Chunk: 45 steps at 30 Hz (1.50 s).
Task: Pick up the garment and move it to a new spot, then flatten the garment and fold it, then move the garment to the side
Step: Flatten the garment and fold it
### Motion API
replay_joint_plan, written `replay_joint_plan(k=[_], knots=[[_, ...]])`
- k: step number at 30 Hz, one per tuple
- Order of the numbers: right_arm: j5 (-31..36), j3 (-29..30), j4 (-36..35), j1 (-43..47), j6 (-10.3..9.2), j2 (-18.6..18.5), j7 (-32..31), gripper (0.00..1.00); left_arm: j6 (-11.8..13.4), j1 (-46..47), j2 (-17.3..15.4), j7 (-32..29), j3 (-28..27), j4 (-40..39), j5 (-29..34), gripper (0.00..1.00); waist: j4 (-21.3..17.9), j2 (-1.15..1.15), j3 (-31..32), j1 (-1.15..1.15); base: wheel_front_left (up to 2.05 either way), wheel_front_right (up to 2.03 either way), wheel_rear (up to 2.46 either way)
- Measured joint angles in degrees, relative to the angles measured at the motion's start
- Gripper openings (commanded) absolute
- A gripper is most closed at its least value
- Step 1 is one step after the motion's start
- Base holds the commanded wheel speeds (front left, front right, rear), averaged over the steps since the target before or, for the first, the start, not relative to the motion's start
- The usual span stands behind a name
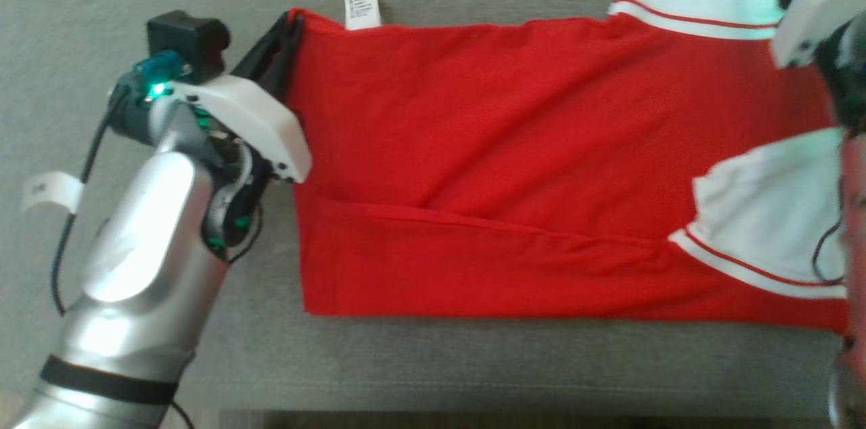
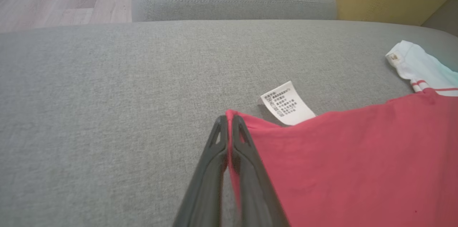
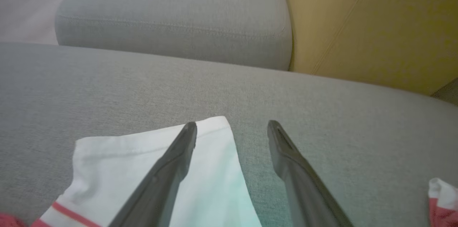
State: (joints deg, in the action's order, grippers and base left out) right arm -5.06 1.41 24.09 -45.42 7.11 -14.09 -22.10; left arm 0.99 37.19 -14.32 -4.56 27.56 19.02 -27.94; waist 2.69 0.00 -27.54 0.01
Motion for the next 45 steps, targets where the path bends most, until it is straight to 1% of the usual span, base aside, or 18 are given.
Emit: replay_joint_plan(k=[4,5,9,14,15,16,17,18,19,21,24,29,33,37,40,43,45], knots=[[2.9,3.2,9.3,-5.7,0.00,-0.9,-2.4,1.00,0.0,0.0,1.3,0.7,1.2,-0.5,0.0,0.00,2.9,0.00,-1.0,0.00,0.00,0.00,0.00],[4.1,4.3,12.8,-7.9,0.00,-1.1,-3.2,1.00,0.0,0.0,2.2,1.2,1.5,-0.5,0.0,0.00,4.2,0.00,-1.6,0.00,0.00,0.00,0.00],[5.8,6.1,18.6,-11.6,0.00,-1.0,-4.3,1.00,0.0,0.7,3.2,1.7,1.9,-0.1,0.0,0.00,5.8,0.00,-2.9,0.00,0.00,0.00,0.00],[7.4,8.6,23.1,-16.0,0.00,-1.0,-6.3,1.00,0.0,1.8,4.0,2.3,2.4,1.0,0.0,0.00,6.4,0.00,-3.8,0.00,0.00,0.00,0.00],[7.7,8.6,23.8,-16.6,0.00,-1.0,-6.8,0.72,0.0,2.0,4.0,2.4,2.4,1.2,-0.1,0.00,6.4,0.00,-3.9,0.00,0.00,0.00,0.00],[7.7,8.6,24.3,-17.0,0.00,-0.9,-7.4,0.48,0.0,2.0,4.0,2.7,2.4,1.3,-0.1,0.00,6.3,0.00,-3.8,0.00,0.00,0.00,0.00],[7.7,8.6,24.9,-17.5,0.00,-0.8,-8.2,0.38,0.0,2.1,4.0,2.8,2.4,1.5,-0.1,0.00,6.1,0.00,-3.8,-0.01,0.00,0.00,0.00],[7.7,8.5,25.4,-17.8,0.00,-0.6,-9.1,0.24,0.0,2.1,4.0,2.9,2.4,1.6,-0.1,0.00,6.0,0.00,-3.7,-0.01,0.00,0.00,0.00],[7.6,8.4,25.9,-18.0,0.01,-0.5,-9.9,0.00,0.0,2.1,4.0,2.9,2.4,1.7,-0.2,0.00,5.7,0.00,-3.6,-0.01,0.00,0.00,0.00],[7.1,8.0,26.7,-18.6,0.01,-0.4,-10.8,0.00,0.0,2.1,3.9,2.9,2.4,1.9,-0.6,0.00,5.3,0.00,-3.4,-0.01,0.00,0.00,0.00],[6.3,7.8,27.3,-18.5,0.01,-0.1,-10.1,0.00,0.0,2.1,3.6,2.9,2.3,2.0,-0.6,0.00,4.5,0.00,-2.9,0.00,0.00,0.00,0.00],[4.7,7.2,27.4,-16.9,0.01,0.7,-4.8,0.00,0.0,2.1,3.3,3.7,1.8,2.1,-0.7,0.00,3.4,0.00,-1.8,0.00,0.00,0.00,0.00],[1.2,3.9,25.5,-14.3,0.01,0.7,1.1,0.00,0.6,1.6,2.3,4.3,1.3,2.1,-1.5,0.00,2.1,0.00,0.1,0.00,0.00,0.00,0.00],[-4.0,-1.5,20.1,-10.7,0.01,0.1,5.5,0.00,1.1,-0.5,1.6,5.5,0.1,1.5,-2.5,0.00,0.7,0.00,2.6,-0.01,0.00,0.00,0.00],[-7.7,-4.4,14.0,-4.9,0.00,-1.5,8.0,0.00,1.6,-3.5,0.8,6.8,-0.9,0.4,-3.6,0.00,-0.4,0.00,4.7,-0.01,0.00,0.00,0.00],[-10.7,-4.7,7.4,3.4,0.00,-3.1,9.5,0.00,2.4,-7.1,0.1,7.8,-2.1,-1.3,-4.6,0.00,-1.4,0.00,6.7,-0.01,0.00,0.00,0.00],[-11.9,-4.0,2.6,9.7,0.00,-3.2,10.2,0.00,3.1,-9.6,-0.2,8.6,-2.6,-2.8,-5.4,0.00,-2.0,0.00,8.1,-0.01,0.00,0.00,0.00]])
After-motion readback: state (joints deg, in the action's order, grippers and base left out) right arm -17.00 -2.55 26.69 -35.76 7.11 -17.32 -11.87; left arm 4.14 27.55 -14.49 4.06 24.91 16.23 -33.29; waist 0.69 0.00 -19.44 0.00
